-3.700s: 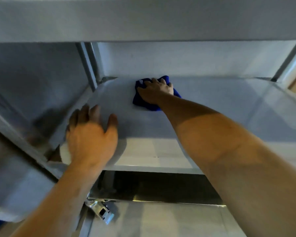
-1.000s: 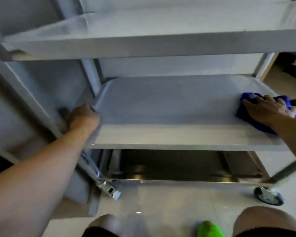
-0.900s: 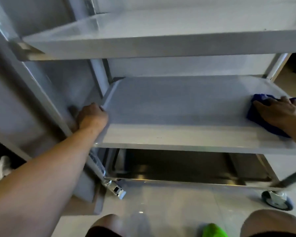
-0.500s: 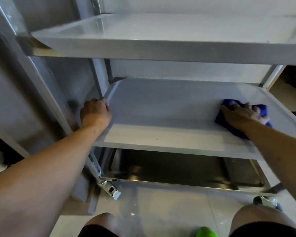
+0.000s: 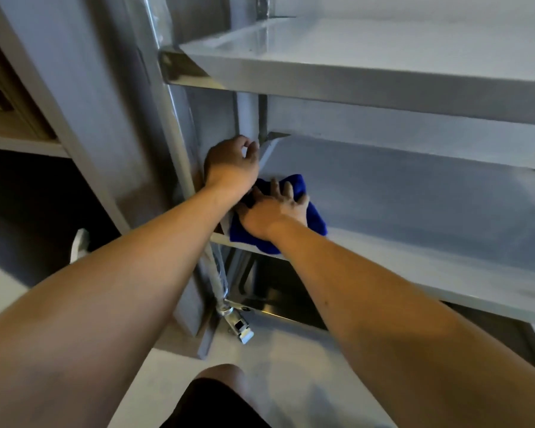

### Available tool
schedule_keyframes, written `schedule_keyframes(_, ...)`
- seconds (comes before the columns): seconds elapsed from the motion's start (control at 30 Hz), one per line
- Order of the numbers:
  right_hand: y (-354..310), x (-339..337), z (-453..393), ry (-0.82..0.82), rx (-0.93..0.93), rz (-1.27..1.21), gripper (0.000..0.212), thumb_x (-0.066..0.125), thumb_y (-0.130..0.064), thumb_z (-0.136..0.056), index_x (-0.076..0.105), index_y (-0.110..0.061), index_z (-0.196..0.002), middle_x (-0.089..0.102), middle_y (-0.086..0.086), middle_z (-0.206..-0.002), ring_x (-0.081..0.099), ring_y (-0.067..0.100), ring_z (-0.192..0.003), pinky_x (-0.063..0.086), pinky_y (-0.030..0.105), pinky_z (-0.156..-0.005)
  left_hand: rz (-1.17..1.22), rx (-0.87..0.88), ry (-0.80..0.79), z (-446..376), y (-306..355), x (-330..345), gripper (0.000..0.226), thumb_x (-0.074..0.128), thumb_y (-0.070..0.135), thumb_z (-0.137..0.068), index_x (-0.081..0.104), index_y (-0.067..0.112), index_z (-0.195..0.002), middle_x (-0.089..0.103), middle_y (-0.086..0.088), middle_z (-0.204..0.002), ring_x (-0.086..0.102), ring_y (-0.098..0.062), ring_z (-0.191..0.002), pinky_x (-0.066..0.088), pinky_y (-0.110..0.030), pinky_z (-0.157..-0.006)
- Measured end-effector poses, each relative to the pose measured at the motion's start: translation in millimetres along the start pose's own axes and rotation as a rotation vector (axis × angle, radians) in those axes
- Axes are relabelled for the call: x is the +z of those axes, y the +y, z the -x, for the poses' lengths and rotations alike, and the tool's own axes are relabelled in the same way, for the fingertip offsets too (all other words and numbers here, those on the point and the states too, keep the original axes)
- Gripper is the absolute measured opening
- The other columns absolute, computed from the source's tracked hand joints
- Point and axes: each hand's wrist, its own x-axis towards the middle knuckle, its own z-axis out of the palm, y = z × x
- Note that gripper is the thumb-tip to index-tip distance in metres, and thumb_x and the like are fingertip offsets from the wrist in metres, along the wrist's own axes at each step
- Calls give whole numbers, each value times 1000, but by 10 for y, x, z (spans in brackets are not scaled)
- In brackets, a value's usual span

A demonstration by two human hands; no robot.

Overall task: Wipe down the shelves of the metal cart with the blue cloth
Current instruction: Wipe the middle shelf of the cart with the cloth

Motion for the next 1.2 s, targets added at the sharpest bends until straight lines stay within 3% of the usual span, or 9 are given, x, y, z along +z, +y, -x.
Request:
schedule_keyframes(0.23,-183,85,376,64,-130,-11,69,26,-57,-99,21,-22,-158,18,9,-166,6,36,-151,4,67,-116,-115,4,-106,80,136,170,38,40,47,-100,64,22,-117,70,-3,-112,63,-24,-102,39,-29,-77)
schedule_keyframes(0.4,279,-19,509,85,-58,-40,68,25,-59,-100,21,-26,-159,19,7,-166,7,35,-152,5,65,-117,-115,85,-177,138,480,467,39,43,47,-100,63,20,-121,69,-7,-119,62,-30,-109,45,-34,-85)
schedule_keyframes(0.73,2162,-284,1204,165,344,-10,65,22,-68,-96,27,-39,-154,25,3,-164,14,35,-150,8,65,-115,35,313,-345,630,1619,1319,39,48,45,-99,64,18,-121,66,-11,-125,60,-33,-111,43,-34,-84)
schedule_keyframes(0.97,3585,-535,2229,213,778,55,72,15,-73,-91,31,-40,-152,29,2,-162,18,32,-148,13,62,-116,76,469,-481,1118,2256,1725,40,47,48,-98,62,21,-122,67,-11,-120,60,-31,-107,45,-33,-82)
schedule_keyframes(1.07,3859,-499,2578,325,910,60,70,15,-72,-92,40,-38,-148,33,2,-160,18,31,-148,13,60,-118,68,509,-504,1236,2406,1790,43,46,49,-98,61,20,-125,66,-11,-122,60,-30,-109,47,-36,-84)
schedule_keyframes(1.2,3764,-337,2588,464,953,-63,62,20,-65,-96,46,-37,-145,35,0,-159,11,28,-150,2,60,-120,41,567,-536,1384,2479,1755,46,42,51,-98,58,22,-130,61,-9,-130,54,-30,-117,47,-41,-94)
